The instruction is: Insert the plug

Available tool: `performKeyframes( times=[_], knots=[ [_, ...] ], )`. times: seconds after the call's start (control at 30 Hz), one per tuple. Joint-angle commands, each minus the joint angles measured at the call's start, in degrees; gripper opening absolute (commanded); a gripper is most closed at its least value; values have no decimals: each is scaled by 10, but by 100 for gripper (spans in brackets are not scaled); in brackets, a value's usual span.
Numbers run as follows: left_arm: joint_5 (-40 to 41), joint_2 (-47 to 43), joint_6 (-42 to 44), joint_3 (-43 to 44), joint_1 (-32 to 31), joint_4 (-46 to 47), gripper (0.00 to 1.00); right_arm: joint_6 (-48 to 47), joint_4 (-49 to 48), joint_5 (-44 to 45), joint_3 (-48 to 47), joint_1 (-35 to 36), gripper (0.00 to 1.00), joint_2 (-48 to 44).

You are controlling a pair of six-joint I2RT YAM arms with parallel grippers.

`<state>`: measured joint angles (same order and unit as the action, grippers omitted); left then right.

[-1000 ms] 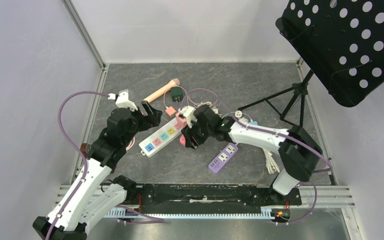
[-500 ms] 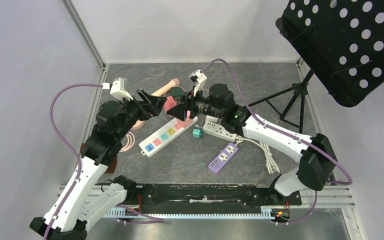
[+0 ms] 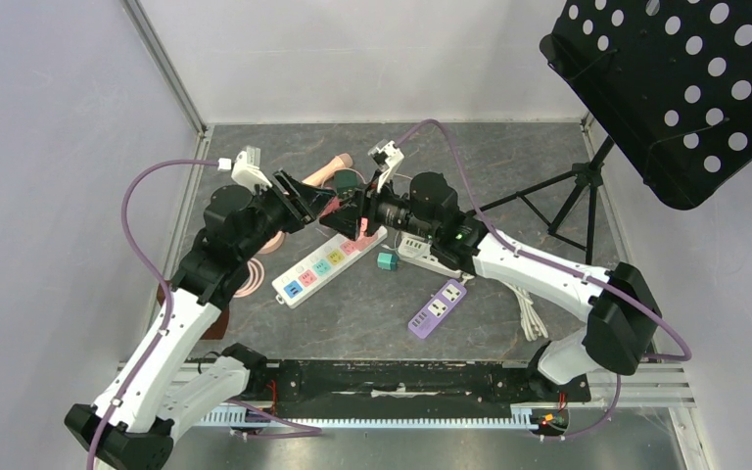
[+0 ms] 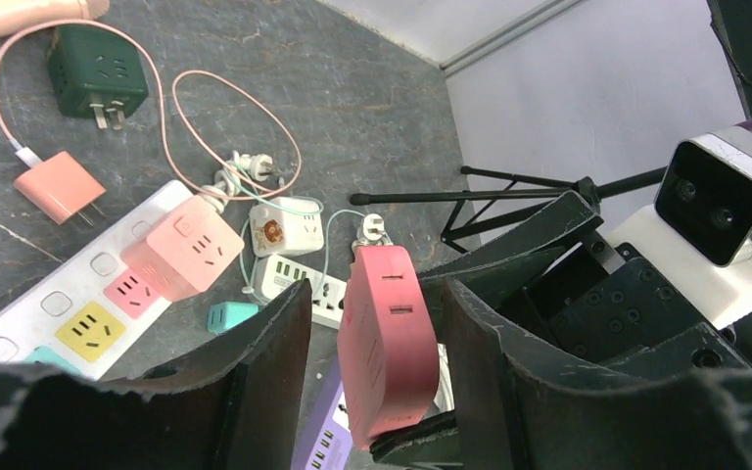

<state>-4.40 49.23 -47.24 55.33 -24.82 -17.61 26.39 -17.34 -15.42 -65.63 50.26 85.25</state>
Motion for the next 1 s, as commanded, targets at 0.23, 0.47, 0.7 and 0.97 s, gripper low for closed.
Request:
performKeyframes(
  times=[0.23,0.47,0.7,0.97],
  knots=[
    [-31,9,45,30,2,-23,3,-10,-16,20,-31,8,52,6],
    [-19,15,222,112,2,-81,2,-50,18,-32,-30,-6,98,-26],
    [-180,22,368,164,2,-120,2,-66,-39,-185,20,-49,98,-82],
    [-326,10,440,219,2,-138,2,-19,-150,-298,23,-52,96,-75]
  ],
)
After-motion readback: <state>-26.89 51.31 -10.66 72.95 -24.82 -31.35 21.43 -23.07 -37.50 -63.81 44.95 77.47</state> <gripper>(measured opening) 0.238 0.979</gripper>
